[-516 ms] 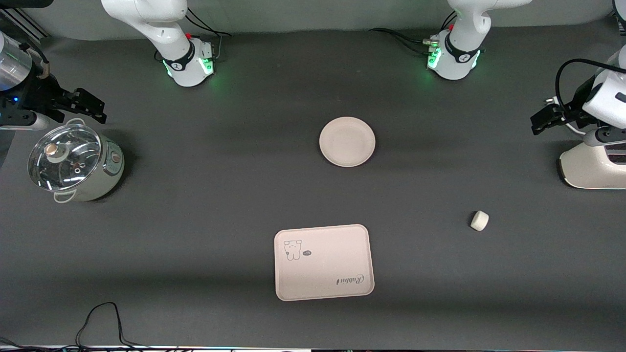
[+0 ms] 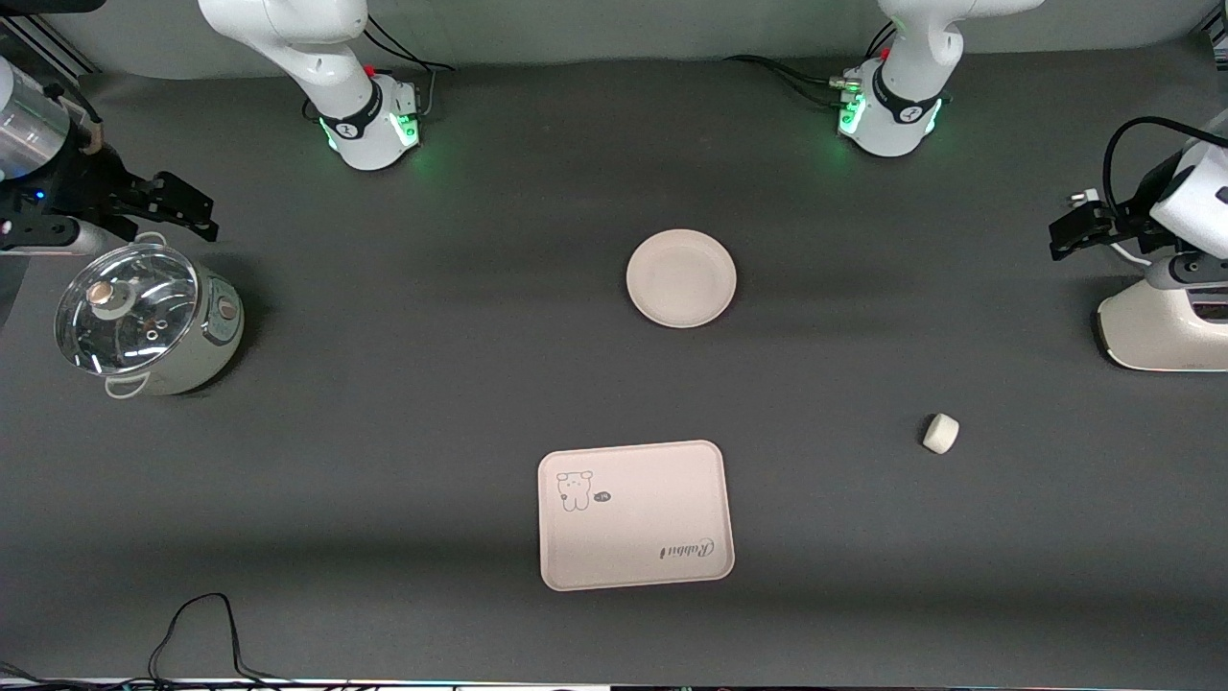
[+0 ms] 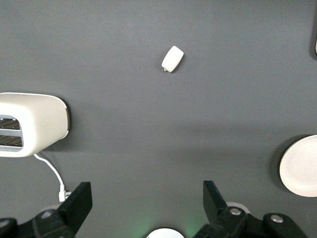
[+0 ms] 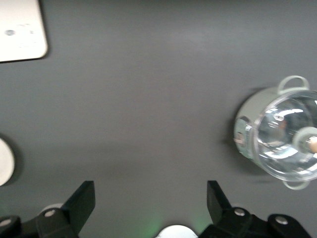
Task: Place bun in plate and plate on tray
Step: 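Reach the left gripper toward the bun while the right gripper moves out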
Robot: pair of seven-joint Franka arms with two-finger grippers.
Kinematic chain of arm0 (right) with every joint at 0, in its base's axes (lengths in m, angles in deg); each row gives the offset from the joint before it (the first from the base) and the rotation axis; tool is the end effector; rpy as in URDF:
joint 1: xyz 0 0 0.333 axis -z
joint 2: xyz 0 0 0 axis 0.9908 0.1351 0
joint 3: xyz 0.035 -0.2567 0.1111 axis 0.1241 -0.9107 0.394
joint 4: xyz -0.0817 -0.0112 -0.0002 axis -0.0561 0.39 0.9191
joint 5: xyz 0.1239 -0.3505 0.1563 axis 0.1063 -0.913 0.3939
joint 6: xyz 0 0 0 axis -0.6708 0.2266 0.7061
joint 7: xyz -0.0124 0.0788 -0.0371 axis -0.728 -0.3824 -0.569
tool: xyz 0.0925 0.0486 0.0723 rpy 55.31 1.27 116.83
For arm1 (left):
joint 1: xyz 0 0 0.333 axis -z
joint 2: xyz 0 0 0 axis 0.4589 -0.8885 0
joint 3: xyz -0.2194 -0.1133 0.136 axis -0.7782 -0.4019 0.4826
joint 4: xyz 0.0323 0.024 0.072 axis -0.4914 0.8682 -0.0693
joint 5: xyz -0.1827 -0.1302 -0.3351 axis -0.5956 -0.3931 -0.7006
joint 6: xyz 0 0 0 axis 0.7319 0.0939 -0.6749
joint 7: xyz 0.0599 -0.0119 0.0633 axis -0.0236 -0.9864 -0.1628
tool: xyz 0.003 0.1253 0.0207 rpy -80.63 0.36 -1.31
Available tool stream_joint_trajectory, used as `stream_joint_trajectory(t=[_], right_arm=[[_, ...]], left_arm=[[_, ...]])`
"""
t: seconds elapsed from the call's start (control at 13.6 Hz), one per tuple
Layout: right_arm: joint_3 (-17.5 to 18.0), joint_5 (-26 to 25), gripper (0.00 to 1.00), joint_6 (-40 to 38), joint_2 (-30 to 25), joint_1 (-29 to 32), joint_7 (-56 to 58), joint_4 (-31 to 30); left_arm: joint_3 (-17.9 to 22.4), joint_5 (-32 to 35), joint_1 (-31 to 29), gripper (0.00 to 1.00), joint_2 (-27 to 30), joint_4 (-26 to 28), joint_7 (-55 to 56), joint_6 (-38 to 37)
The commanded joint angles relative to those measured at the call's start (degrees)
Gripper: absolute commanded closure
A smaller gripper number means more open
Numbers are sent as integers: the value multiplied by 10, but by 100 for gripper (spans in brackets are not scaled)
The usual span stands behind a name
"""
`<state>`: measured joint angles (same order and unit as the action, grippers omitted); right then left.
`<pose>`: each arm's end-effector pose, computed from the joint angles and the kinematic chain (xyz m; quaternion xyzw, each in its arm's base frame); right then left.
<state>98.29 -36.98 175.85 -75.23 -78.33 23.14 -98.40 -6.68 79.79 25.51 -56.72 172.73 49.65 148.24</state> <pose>0.5169 0.0504 0.5681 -0.9996 0.0149 0.0226 0.0065 0.5362 0.0034 0.5351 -0.9983 -0.0175 0.0470 0.0302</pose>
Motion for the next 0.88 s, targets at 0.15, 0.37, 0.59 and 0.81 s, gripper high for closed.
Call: stream_joint_trajectory(t=[0.15,0.37,0.59,0.81], right_arm=[[37,62,0,129,-4,-23,-39,-101],[100,62,0,181,17,-23,-118,-117],[123,63,0,225,45,-23,-141,-117],[128,88,0,275,75,-32,-142,-117]], left_arm=[[2,-3,0,0,-129,-171,-24,-61],[2,-2,-1,0,-244,-261,-26,-56],[2,-3,-2,0,-345,-323,-28,-35],[2,-3,0,0,-389,-320,-29,20]])
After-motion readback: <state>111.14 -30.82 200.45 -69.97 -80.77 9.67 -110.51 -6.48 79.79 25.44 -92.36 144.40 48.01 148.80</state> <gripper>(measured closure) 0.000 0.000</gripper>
